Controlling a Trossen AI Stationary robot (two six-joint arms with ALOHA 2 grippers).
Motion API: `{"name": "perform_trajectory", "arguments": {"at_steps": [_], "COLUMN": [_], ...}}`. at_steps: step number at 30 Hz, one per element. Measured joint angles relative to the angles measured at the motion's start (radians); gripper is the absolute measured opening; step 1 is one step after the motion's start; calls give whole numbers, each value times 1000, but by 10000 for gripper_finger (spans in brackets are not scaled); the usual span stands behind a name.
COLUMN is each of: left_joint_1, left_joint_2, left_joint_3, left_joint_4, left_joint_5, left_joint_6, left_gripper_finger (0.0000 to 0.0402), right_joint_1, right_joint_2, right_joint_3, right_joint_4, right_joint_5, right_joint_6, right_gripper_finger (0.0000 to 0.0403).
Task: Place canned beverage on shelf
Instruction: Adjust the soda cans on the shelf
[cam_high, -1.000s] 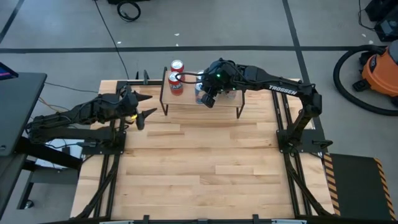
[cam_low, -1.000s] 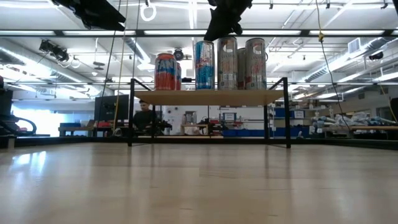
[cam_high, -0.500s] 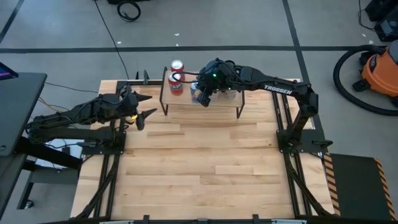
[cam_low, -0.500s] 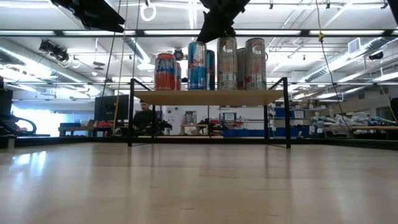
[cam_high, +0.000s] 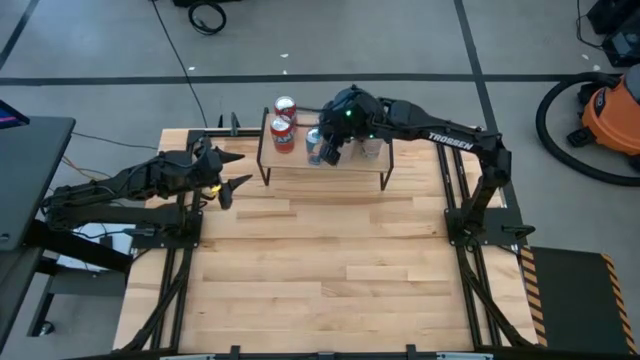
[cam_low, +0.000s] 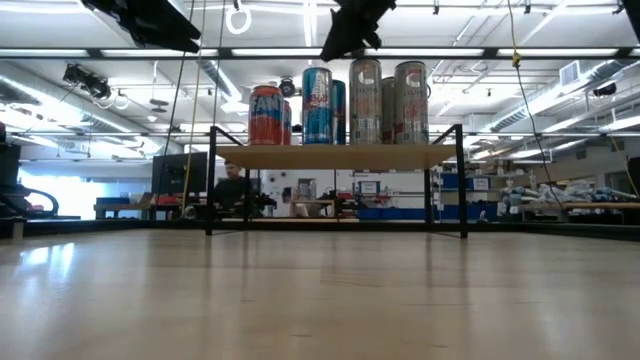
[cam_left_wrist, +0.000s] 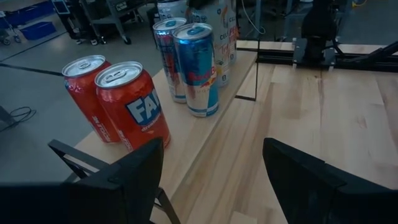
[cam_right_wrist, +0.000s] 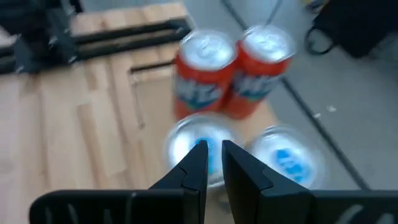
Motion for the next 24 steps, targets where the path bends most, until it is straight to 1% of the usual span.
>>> {"name": "perform_trajectory", "arguments": {"at_steps": [3,10,17,24], "left_joint_1": [0,0,0,0], "left_joint_2": [0,0,0,0], "left_joint_3": [0,0,0,0], "left_joint_4": [-8,-22,-22,-21], "left_joint_5": [0,0,0,0], "left_joint_6": [0,0,0,-1], "left_gripper_finger": [277,277,277,277], "right_joint_1": [-27,-84,-98,-105], "right_joint_2": [-3,0,1,28], "right_joint_3": [17,22,20,21], "right_joint_4": [-7,-42,-43,-34], "right_joint_5": [25,-5,-6,-25], "right_joint_6": [-2,26,28,26], "right_gripper_finger": [57,57,57,57]}}
